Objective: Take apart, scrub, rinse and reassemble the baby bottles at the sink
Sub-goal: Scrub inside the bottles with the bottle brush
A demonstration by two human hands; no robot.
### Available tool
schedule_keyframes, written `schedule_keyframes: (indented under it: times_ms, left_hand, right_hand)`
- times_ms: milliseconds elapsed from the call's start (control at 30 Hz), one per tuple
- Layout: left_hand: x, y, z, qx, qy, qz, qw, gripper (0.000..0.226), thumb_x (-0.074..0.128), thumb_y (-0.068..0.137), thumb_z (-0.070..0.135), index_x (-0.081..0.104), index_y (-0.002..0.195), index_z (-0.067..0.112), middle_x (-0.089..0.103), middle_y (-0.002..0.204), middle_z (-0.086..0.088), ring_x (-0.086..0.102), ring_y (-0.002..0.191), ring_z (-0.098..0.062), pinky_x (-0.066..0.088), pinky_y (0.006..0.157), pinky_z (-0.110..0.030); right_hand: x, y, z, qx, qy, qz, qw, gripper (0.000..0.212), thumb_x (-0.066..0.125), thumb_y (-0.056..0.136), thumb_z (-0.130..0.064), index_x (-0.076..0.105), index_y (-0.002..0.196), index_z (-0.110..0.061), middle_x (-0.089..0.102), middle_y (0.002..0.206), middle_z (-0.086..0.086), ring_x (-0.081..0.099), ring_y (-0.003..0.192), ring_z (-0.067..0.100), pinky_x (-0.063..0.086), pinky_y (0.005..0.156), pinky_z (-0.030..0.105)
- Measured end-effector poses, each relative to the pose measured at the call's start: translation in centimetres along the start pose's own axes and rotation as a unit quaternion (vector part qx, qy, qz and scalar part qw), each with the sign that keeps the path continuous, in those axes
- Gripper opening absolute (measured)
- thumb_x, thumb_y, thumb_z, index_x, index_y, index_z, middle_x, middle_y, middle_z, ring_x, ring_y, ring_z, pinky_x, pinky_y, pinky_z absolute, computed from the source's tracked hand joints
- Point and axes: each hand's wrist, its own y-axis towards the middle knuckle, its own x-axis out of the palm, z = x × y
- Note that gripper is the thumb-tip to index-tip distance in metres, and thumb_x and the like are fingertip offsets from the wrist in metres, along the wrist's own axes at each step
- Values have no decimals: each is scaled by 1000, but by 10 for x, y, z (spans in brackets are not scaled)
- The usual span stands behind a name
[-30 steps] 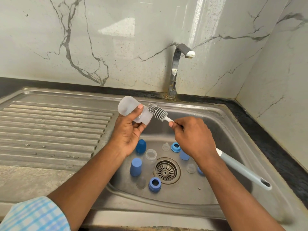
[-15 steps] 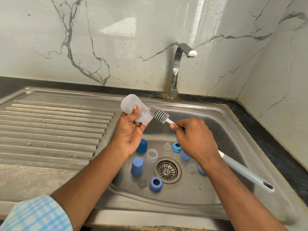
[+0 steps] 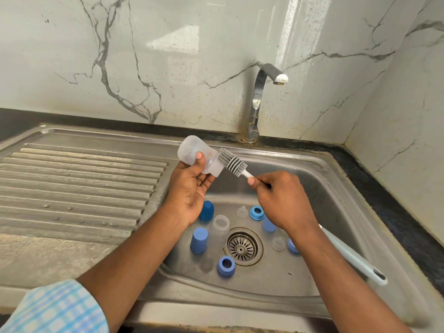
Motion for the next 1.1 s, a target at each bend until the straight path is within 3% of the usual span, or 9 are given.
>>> schedule_keyframes:
  times_ms: [367,533,667,833,1100]
  left_hand:
    - [0,-4,-3,4,11,-4,1000,68,67,74,29,53,137,9,66,127,-11,68,109,-20,58,85,-29]
    - [2,-6,0,3,12,-17,1000,55,71,72,28,61,123,12,72,114,-6,70,102,-17,56,90,-31]
    - [-1,-2,-2,1,20,25,999,25,73,82,15,64,104,14,75,91,-1,71,90,-13,60,77,-27]
    - [1,-1,-4,-14,22,20,999,31,75,79,4,65,107,11,75,101,-6,73,95,-18,60,83,-33]
    - [-3,2,0,5,-12,17,1000,40,68,82,0,62,120,7,73,102,-6,71,94,-16,61,78,-31]
  right_hand:
    - [-2,0,5,4,26,-20,999,43,57,98,-35,54,59,-18,42,45,-5,35,43,14,32,47,29]
    - [0,1,3,-11,35,-18,999,43,59,98,-35,56,59,-17,43,46,-4,34,44,14,32,48,30]
    - [0,-3,1,-25,10,-61,998,42,60,97,-36,54,56,-26,47,46,-6,40,44,12,37,49,30]
    - [4,3,1,12,-13,1,1000,44,56,99,-38,53,59,-20,46,47,-4,39,44,15,30,48,28]
    - [-1,-1,-2,-26,-25,-30,999,45,58,98,-36,46,55,-29,45,46,-5,39,43,12,28,48,26]
